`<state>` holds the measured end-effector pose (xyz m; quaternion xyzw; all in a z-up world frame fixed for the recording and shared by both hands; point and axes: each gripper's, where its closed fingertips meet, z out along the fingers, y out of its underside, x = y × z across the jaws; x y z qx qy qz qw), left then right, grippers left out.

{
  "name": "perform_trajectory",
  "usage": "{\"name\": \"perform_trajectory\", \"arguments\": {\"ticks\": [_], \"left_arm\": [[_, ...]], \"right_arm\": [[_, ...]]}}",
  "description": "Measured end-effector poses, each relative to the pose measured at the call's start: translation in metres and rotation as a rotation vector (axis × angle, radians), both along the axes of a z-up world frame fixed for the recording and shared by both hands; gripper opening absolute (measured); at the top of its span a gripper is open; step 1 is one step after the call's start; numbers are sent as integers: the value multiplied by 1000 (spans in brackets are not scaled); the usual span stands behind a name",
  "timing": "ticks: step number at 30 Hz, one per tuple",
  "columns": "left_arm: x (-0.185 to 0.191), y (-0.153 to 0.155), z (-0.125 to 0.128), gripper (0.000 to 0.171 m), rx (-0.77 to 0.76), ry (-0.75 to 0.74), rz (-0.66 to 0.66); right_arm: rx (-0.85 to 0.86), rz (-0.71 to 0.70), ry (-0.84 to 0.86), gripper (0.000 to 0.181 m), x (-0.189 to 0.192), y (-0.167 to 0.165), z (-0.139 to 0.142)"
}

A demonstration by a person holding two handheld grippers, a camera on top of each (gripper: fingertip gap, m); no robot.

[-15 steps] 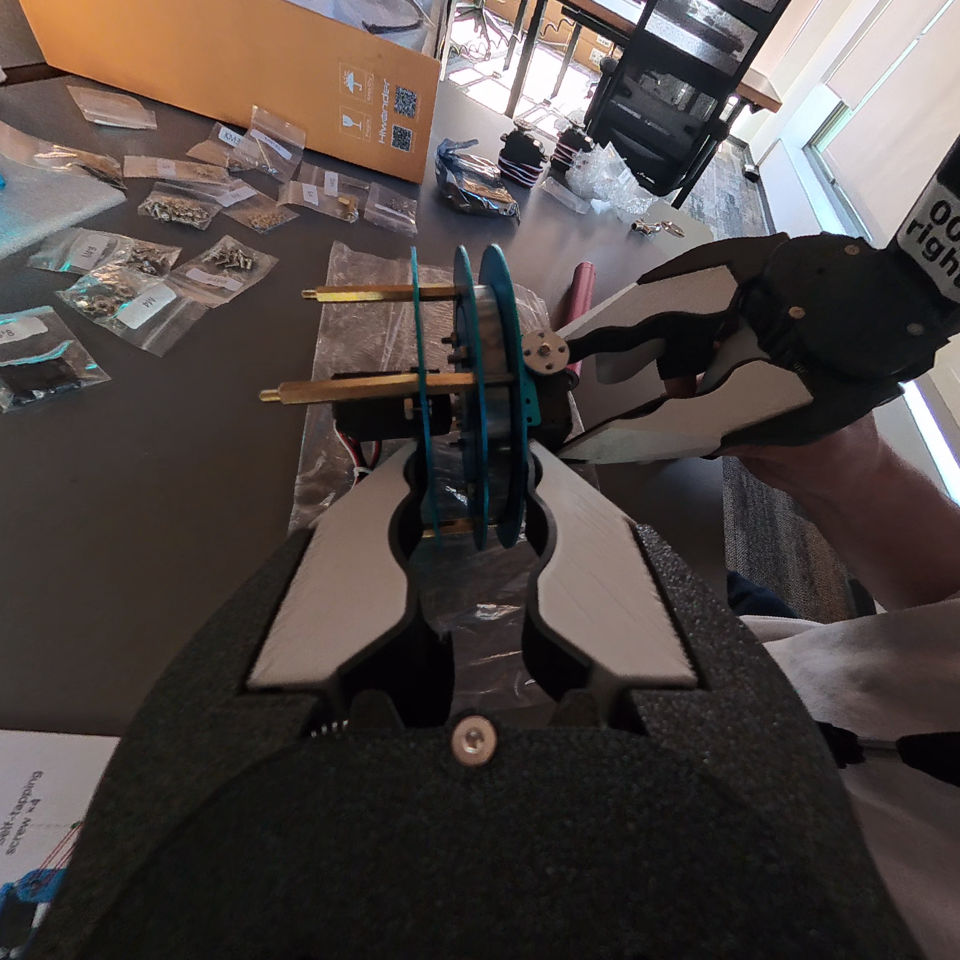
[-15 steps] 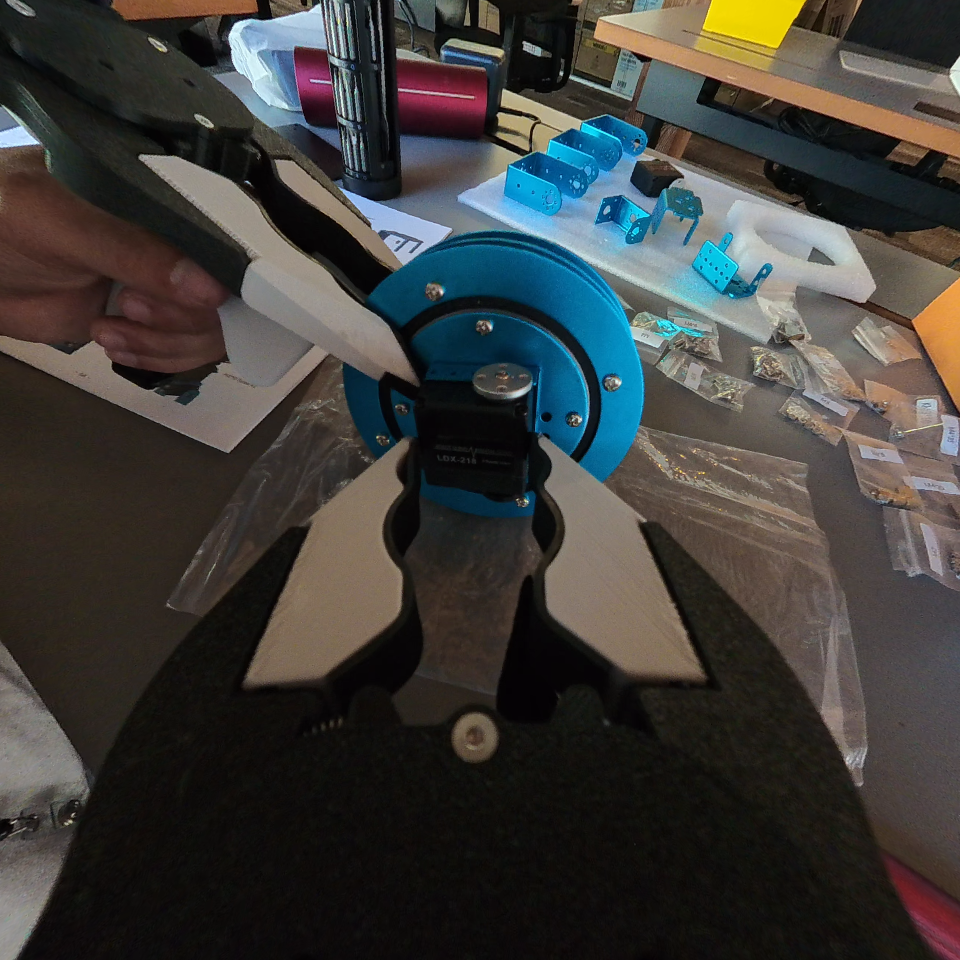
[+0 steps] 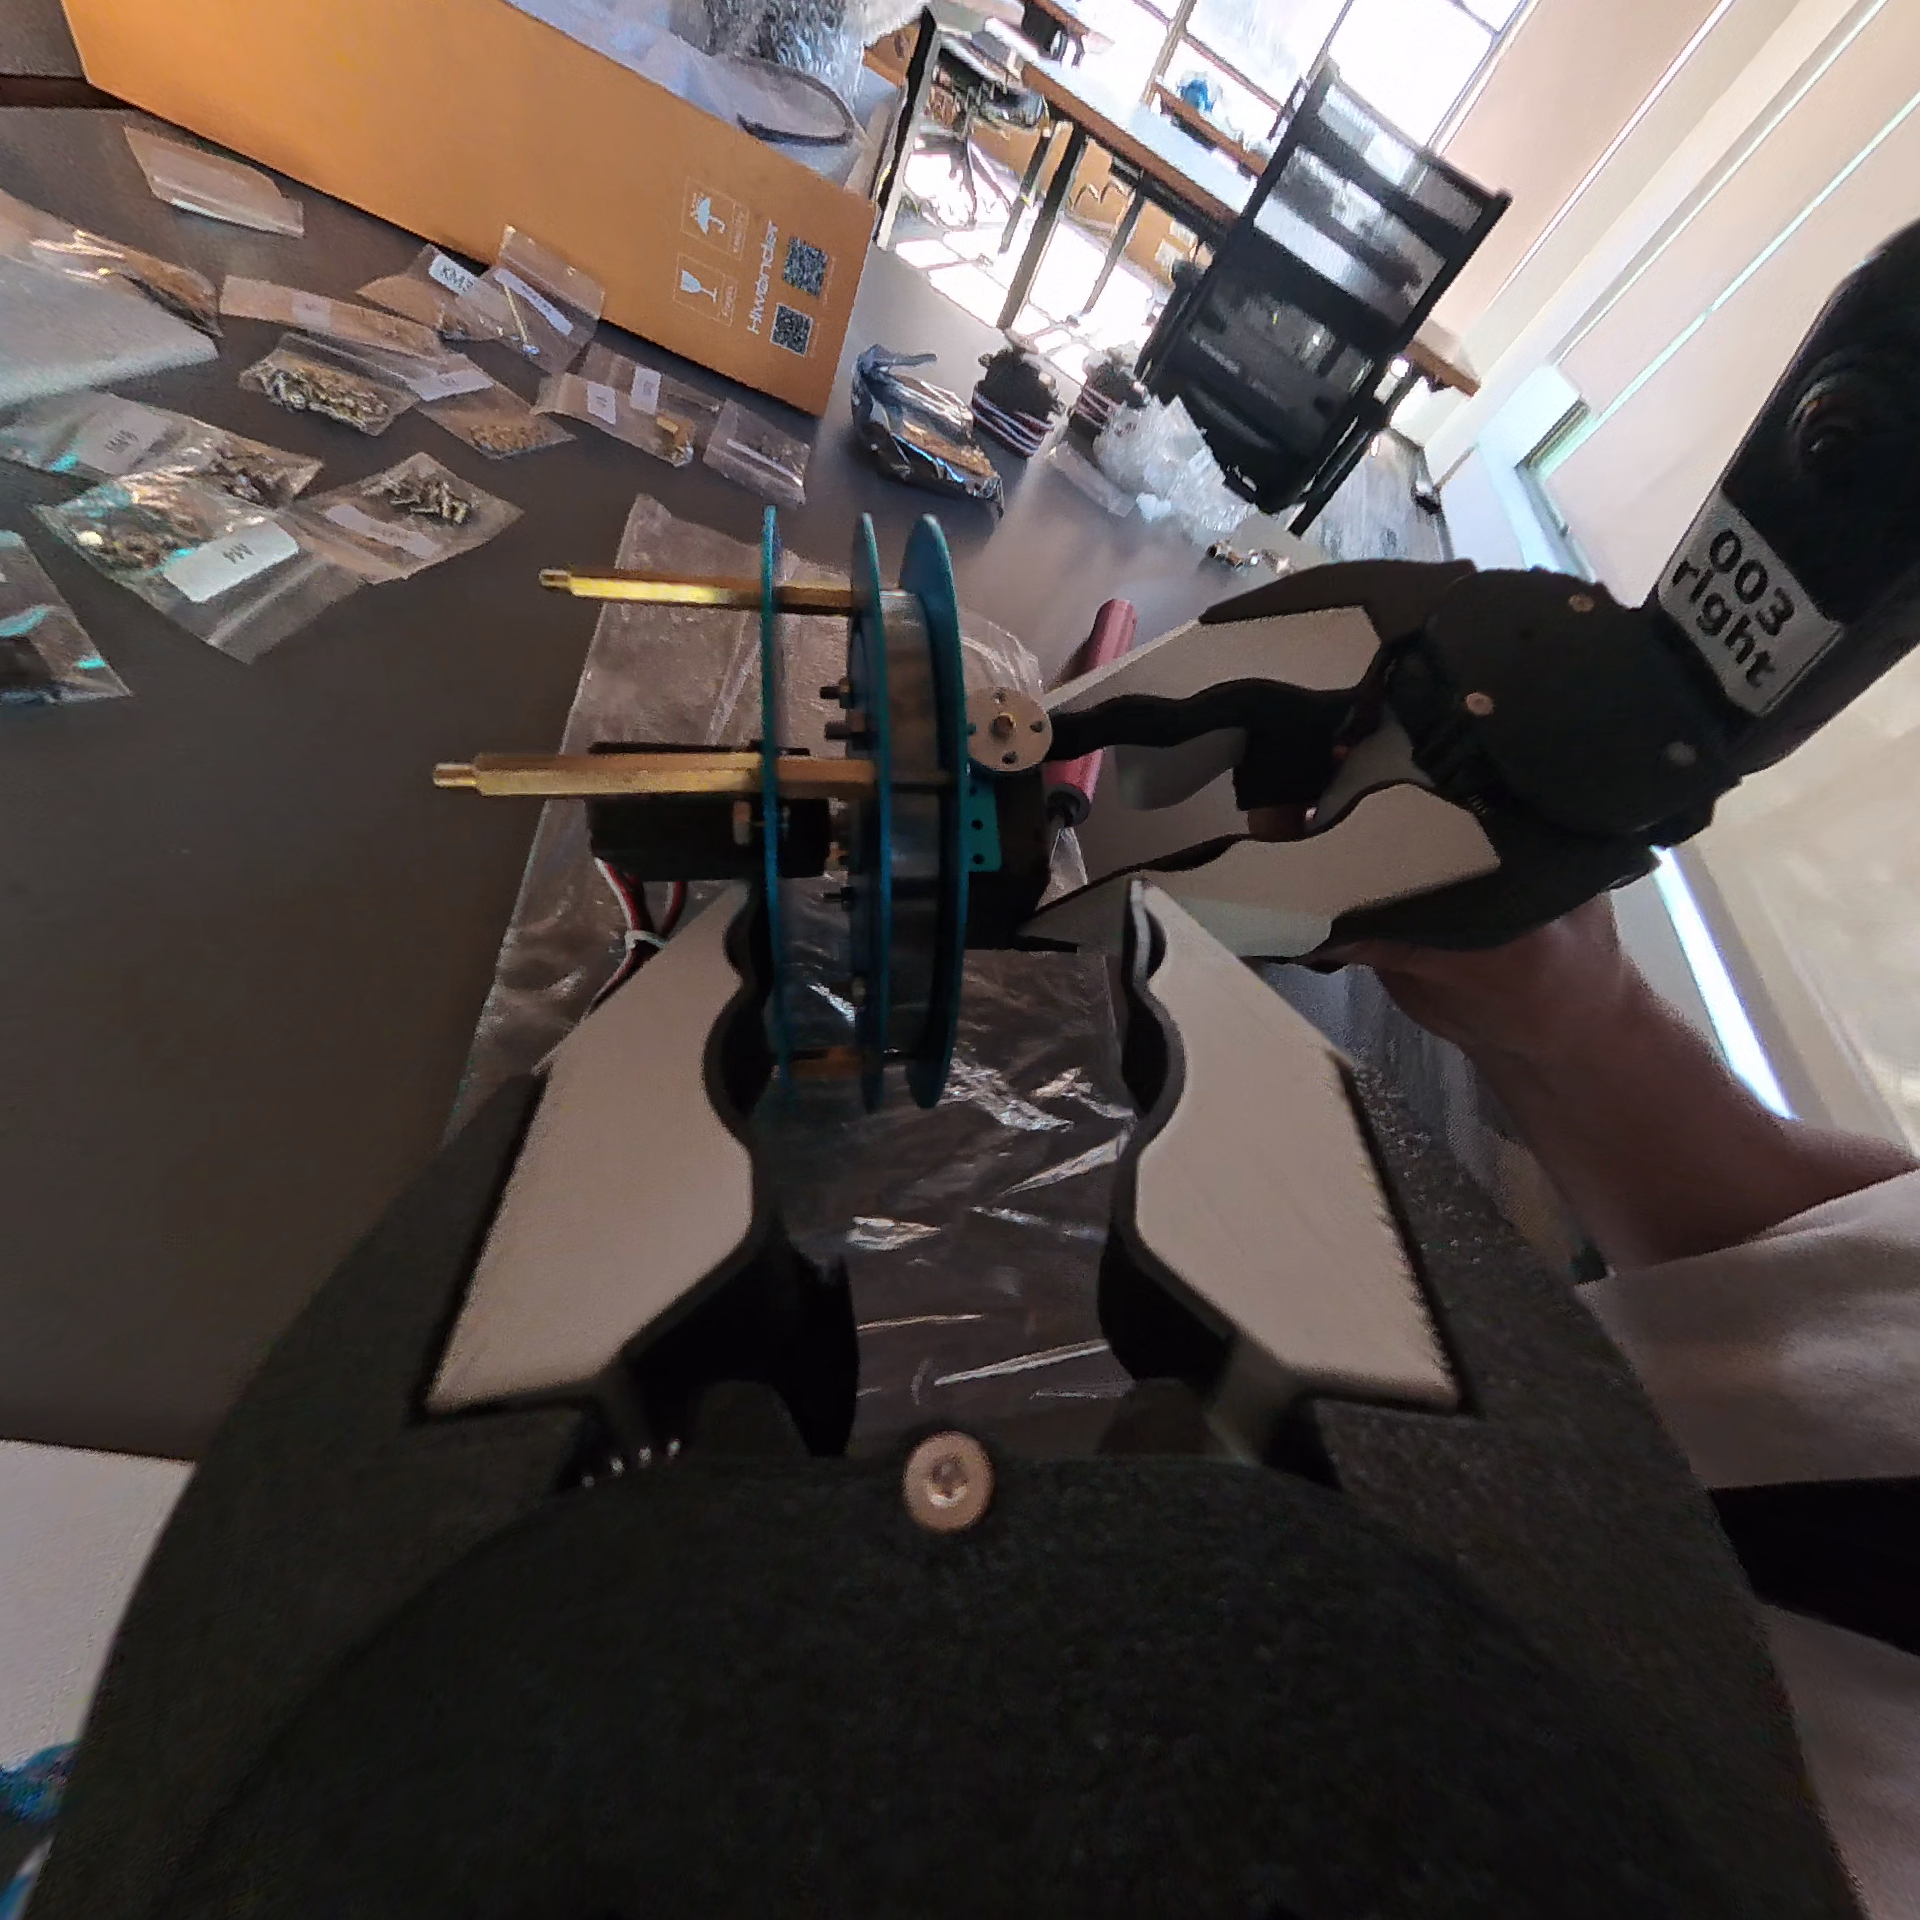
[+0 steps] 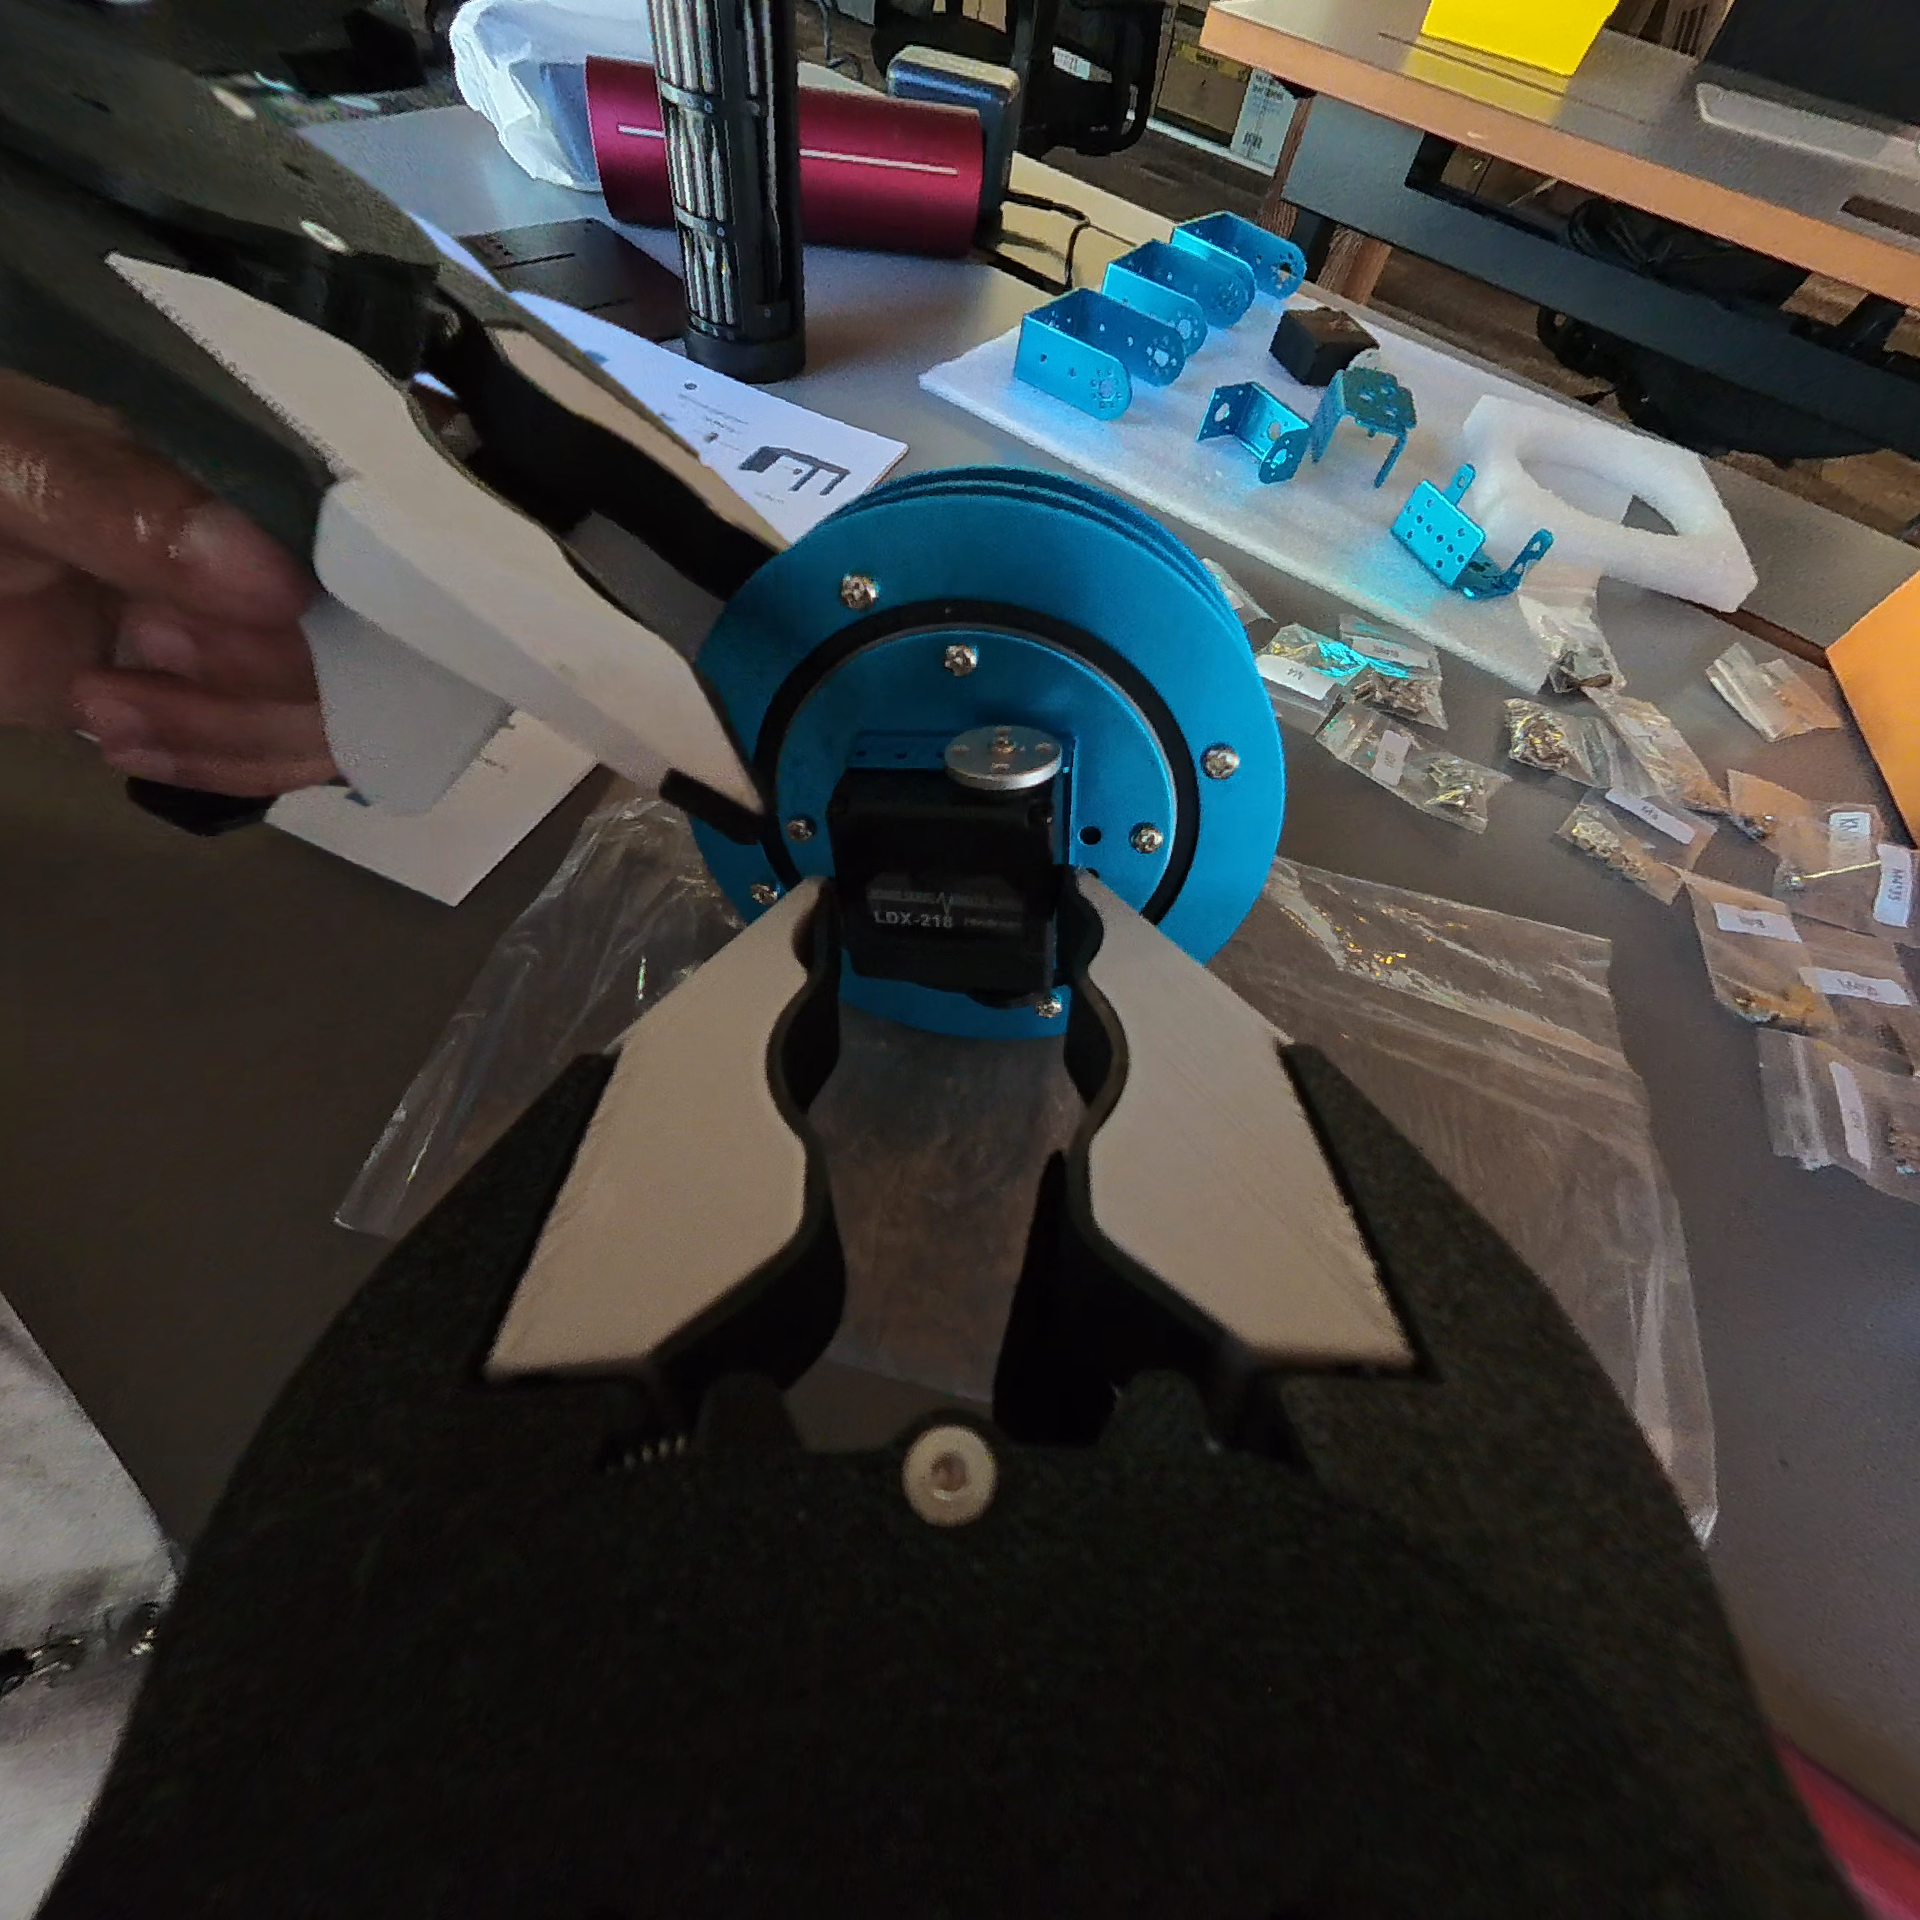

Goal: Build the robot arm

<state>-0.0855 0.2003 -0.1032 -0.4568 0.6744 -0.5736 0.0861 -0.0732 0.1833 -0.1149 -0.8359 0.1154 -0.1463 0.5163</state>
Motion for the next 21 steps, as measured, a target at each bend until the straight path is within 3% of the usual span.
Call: {"name": "perform_trajectory", "arguments": {"ticks": [4,6,9,16,21], "left_arm": [[6,-4,-5,68,-42,18,52],[12,-1,-7,58,-38,23,76],[13,-1,-7,58,-16,28,49],[17,-1,-8,55,64,67,-101],[18,-3,-8,54,111,113,-234]], "right_arm": [[-7,-4,-4,40,-1,1,0],[-10,-8,-7,40,-1,1,0],[-1,1,6,40,0,1,1],[42,77,31,41,4,1,1],[80,226,82,40,3,-12,18]]}}
